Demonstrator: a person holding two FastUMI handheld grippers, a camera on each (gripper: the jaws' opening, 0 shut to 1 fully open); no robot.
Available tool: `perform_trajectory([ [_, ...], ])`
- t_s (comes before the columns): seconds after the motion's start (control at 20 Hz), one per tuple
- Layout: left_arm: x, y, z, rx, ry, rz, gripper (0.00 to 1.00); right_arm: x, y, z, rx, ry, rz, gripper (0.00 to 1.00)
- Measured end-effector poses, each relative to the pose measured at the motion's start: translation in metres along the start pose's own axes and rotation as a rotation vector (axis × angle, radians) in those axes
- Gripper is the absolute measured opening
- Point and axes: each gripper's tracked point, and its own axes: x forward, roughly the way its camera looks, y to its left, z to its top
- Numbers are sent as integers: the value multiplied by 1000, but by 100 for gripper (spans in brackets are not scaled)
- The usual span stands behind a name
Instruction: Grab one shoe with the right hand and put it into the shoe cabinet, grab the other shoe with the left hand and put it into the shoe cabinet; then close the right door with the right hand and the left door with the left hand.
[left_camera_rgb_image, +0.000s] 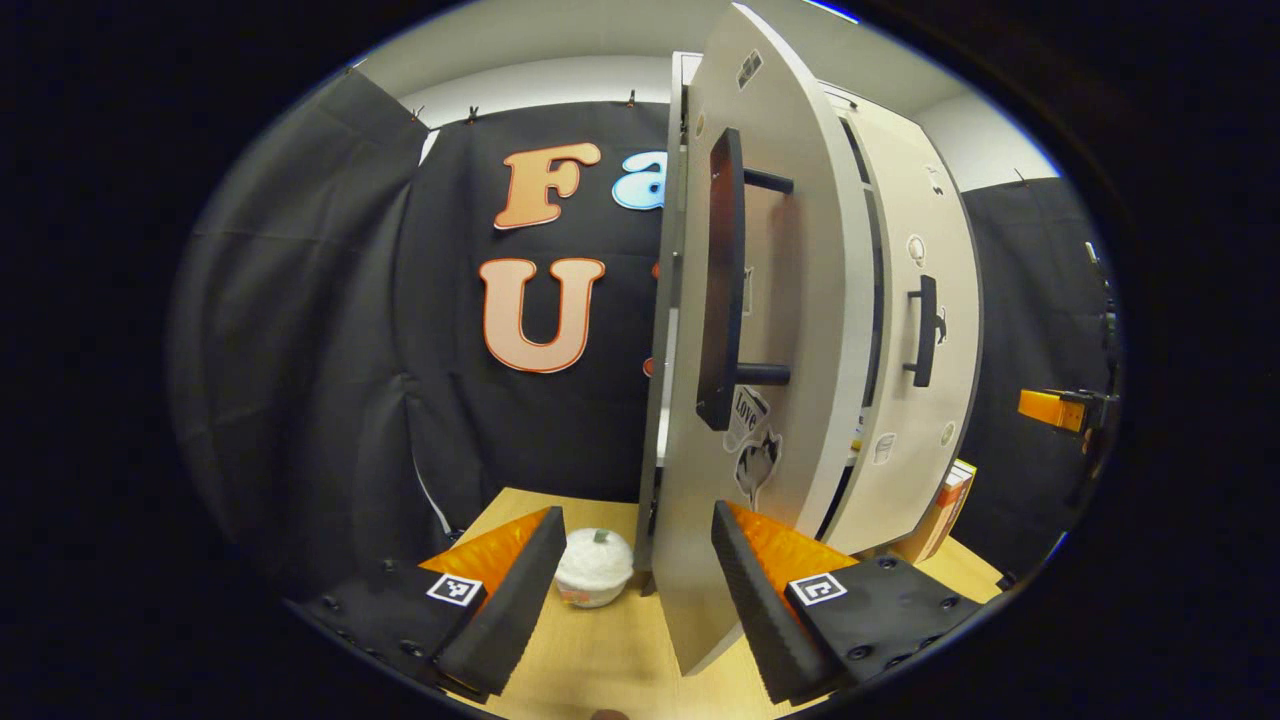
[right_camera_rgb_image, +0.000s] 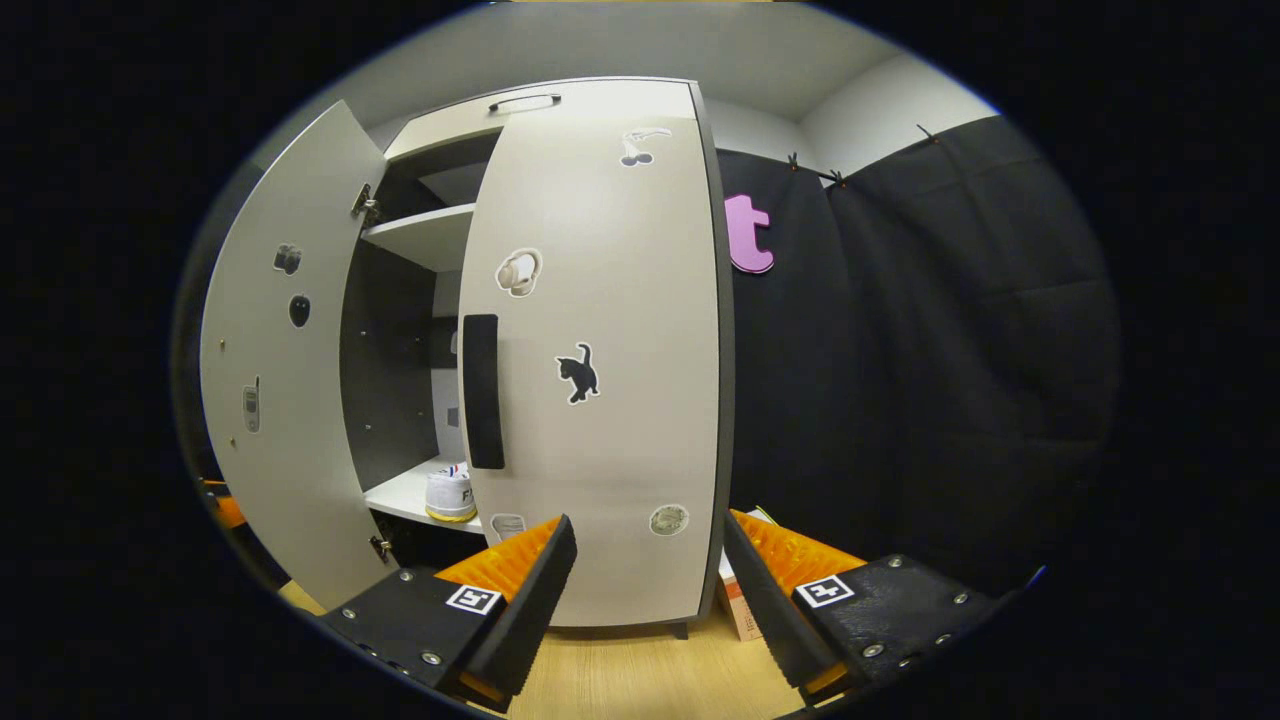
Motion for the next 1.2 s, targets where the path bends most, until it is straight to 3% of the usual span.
perform_trajectory([
  [0.15,9,-18,2,4,-7,-31,99,-9,-4,1,-1,1,2,91],
  [0.25,8,-33,-2,-9,-5,-57,92,-14,-7,1,-12,0,-2,91],
  [0.3,10,-38,-2,-16,-7,-66,99,-16,-9,3,-14,-5,-5,92],
  [0.5,30,-48,7,-25,-24,-69,93,-26,-17,11,-5,-21,-17,92],
  [0.55,32,-50,7,-31,-24,-73,99,-28,-21,14,-4,-29,-27,92],
  [0.85,50,-88,6,-33,-21,-135,92,-33,-40,15,1,-35,-72,92],
  [0.9,56,-98,4,-41,-18,-155,99,-35,-43,14,2,-34,-79,92],
  [1.15,104,-133,5,-42,-13,-185,94,-37,-65,13,2,-26,-129,92],
  [1.2,114,-138,5,-32,-13,-189,99,-37,-68,13,0,-28,-137,92],
])
